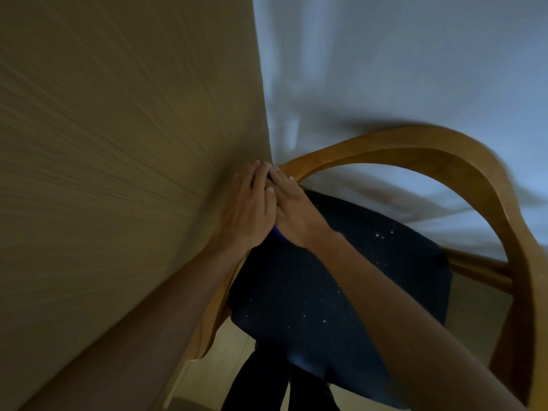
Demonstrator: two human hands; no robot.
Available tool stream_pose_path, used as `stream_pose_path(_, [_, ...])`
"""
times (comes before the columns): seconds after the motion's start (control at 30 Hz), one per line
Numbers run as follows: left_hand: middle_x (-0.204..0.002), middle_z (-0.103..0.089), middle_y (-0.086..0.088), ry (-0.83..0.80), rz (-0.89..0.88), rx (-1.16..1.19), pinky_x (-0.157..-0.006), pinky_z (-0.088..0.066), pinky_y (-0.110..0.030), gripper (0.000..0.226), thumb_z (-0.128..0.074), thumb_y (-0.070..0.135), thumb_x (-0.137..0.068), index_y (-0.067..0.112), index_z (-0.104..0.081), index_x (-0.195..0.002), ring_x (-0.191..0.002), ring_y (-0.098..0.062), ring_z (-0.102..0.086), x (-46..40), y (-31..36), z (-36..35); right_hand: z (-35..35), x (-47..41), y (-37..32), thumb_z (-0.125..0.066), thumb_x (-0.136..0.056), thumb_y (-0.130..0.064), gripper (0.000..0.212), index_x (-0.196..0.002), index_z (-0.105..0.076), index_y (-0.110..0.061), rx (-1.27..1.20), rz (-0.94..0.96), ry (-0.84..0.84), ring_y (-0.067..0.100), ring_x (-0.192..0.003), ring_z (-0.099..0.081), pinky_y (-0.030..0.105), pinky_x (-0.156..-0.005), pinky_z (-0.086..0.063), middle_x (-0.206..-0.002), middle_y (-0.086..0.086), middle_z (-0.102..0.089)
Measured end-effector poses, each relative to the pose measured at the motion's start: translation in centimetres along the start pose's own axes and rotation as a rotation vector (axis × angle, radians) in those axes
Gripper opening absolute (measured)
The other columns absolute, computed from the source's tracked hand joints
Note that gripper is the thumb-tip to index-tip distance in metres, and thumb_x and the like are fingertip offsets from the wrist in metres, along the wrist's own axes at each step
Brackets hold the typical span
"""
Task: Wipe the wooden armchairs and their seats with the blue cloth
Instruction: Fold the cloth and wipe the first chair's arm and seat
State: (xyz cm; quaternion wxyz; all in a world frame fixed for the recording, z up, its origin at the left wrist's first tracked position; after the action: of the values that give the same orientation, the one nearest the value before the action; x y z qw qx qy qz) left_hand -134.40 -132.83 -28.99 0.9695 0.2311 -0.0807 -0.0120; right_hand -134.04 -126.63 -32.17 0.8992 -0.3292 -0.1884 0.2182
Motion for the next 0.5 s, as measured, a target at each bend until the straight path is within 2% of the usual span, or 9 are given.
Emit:
stream_pose_path(0.07, [-0.158,-0.018,-0.015,-0.088,0.02,-0.026,-0.12,-0.01,-0.038,0.058,-0.02,0.038,-0.103,0.005,-0.018,-0.15,-0.146,-0.024,-0.013,-0.1,0.1,-1.4,2.3,0.1,1.4,-0.029,-0.097,-0.015,0.051,-0.148,-0.031,-0.009,-0.068,-0.015,0.015,0.017,-0.145,-0.014,0.037,-0.12,-0.006,-0.157,0.009,-0.023])
stream_pose_path(0.1, [-0.159,-0.01,-0.016,-0.135,0.052,-0.101,-0.12,-0.004,-0.04,0.065,-0.02,0.046,-0.101,0.004,-0.011,-0.151,-0.147,-0.026,-0.005,-0.3,-0.1,-2.3,3.9,0.2,2.5,-0.029,-0.093,-0.015,0.052,-0.144,-0.037,-0.007,0.01,-0.038,0.078,0.02,-0.144,-0.019,0.039,-0.12,-0.007,-0.154,0.011,-0.029])
stream_pose_path(0.17, [-0.159,0.004,-0.02,-0.192,0.124,-0.306,-0.119,0.004,-0.044,0.087,-0.02,0.065,-0.093,0.003,0.002,-0.151,-0.147,-0.031,0.005,-0.6,-0.4,-3.8,6.0,0.0,5.1,-0.022,-0.091,-0.026,0.059,-0.145,-0.033,-0.006,0.241,-0.116,0.132,0.024,-0.146,-0.015,0.038,-0.117,-0.002,-0.155,0.013,-0.025])
stream_pose_path(0.23, [-0.157,0.004,-0.025,-0.18,0.189,-0.425,-0.116,0.005,-0.05,0.103,-0.026,0.076,-0.085,0.001,0.004,-0.15,-0.145,-0.04,0.004,-1.0,-0.1,-4.6,5.7,-0.6,6.3,-0.012,-0.093,-0.036,0.064,-0.149,-0.025,-0.008,0.374,-0.15,0.067,0.023,-0.147,-0.007,0.038,-0.117,0.001,-0.158,0.011,-0.016])
stream_pose_path(0.37, [-0.154,-0.014,-0.028,-0.086,0.171,-0.511,-0.117,-0.01,-0.054,0.095,-0.047,0.06,-0.088,0.0,-0.006,-0.149,-0.141,-0.044,-0.015,-1.1,0.2,-4.5,3.7,-2.9,4.3,-0.019,-0.103,-0.033,0.052,-0.145,-0.033,-0.007,0.43,-0.068,0.053,0.027,-0.146,-0.013,0.043,-0.117,-0.004,-0.156,0.014,-0.024])
stream_pose_path(0.5, [-0.153,-0.018,-0.025,-0.073,0.185,-0.448,-0.116,-0.015,-0.05,0.094,-0.053,0.057,-0.085,0.001,-0.013,-0.149,-0.139,-0.041,-0.023,3.3,-2.3,-3.5,1.6,-3.9,3.1,-0.002,-0.093,-0.047,0.072,-0.144,-0.036,-0.009,0.472,-0.044,0.031,0.026,-0.145,-0.016,0.044,-0.117,0.0,-0.154,0.012,-0.029])
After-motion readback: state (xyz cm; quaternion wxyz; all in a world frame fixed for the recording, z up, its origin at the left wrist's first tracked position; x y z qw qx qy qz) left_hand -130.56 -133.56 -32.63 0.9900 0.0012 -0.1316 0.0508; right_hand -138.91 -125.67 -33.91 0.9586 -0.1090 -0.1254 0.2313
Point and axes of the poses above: each hand's wrist, its own x-axis away from the middle knuckle, its own z-axis out of the back of the hand, y = z × x, the point moved 10 cm from there along -x, towards the middle knuckle
